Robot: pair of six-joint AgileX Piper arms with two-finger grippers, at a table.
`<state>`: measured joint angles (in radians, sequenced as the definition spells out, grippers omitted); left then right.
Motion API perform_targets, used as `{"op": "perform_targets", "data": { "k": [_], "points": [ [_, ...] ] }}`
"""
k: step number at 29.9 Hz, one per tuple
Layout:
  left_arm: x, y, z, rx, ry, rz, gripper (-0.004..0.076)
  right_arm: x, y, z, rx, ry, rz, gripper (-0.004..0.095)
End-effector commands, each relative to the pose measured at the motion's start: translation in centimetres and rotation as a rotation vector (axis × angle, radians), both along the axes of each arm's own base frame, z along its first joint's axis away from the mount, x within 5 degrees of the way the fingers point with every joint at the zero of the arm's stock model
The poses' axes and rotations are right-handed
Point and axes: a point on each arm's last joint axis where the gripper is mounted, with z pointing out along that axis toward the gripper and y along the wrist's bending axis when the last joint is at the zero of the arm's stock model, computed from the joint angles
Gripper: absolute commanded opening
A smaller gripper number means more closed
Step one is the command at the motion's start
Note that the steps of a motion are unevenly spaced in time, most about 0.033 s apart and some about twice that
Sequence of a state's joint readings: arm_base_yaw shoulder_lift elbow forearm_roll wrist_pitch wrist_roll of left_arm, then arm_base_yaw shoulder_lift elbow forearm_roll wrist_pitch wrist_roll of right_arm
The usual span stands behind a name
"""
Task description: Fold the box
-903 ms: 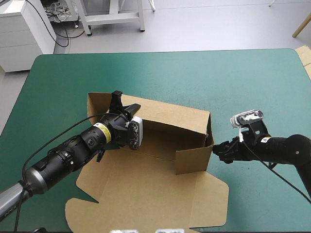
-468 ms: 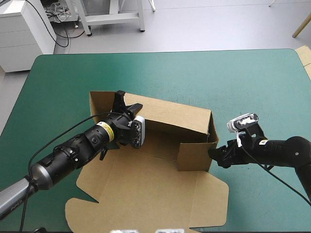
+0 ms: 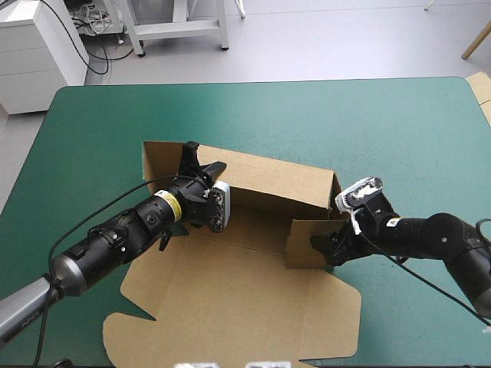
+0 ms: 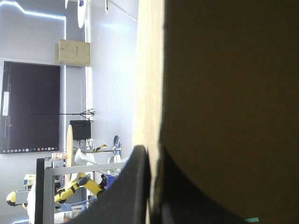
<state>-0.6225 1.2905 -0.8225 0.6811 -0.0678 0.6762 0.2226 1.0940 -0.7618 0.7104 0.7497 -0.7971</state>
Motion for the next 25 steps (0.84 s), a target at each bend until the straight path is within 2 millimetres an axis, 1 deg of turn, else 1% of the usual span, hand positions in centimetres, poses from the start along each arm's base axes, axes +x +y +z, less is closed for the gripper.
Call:
{"op": "perform_targets", "data": {
  "k": [1, 5, 9, 14, 16, 18, 23, 25],
  "points": [
    [-0.2, -0.3, 1.4, -0.065, -0.031, -0.019, -0.0008, 0.6, 0.9, 1.0, 0.022, -0.080, -0.006, 0.0722],
    [-0.3, -0.3, 1.3, -0.057, -0.025, -0.016, -0.0008, 1.0, 1.6, 1.4, 0.015, -0.167, -0.026, 0.0713],
    [-0.6, -0.7, 1.2, -0.048, -0.017, -0.028, -0.0008, 1.3, 1.8, 1.6, -0.006, -0.232, -0.033, 0.0637],
    [-1.3, -1.5, 1.2, -0.059, -0.010, -0.062, -0.0008, 1.3, 2.0, 1.4, -0.022, -0.235, -0.023, 0.0576],
    [-1.3, -1.6, 1.2, -0.061, -0.009, -0.063, -0.0008, 1.4, 2.0, 1.4, -0.023, -0.231, -0.022, 0.0538],
    [-1.3, -1.6, 1.2, -0.064, -0.007, -0.062, -0.0008, 1.3, 2.1, 1.4, -0.020, -0.231, -0.016, 0.0459],
    [-1.3, -1.6, 1.2, -0.064, -0.007, -0.062, -0.0008, 0.9, 2.7, 1.3, -0.004, -0.211, 0.012, 0.0211],
    [-1.3, -1.6, 1.2, -0.064, -0.007, -0.062, -0.0008, 0.7, 2.9, 1.2, -0.007, -0.200, 0.037, 0.0147]
  ]
}}
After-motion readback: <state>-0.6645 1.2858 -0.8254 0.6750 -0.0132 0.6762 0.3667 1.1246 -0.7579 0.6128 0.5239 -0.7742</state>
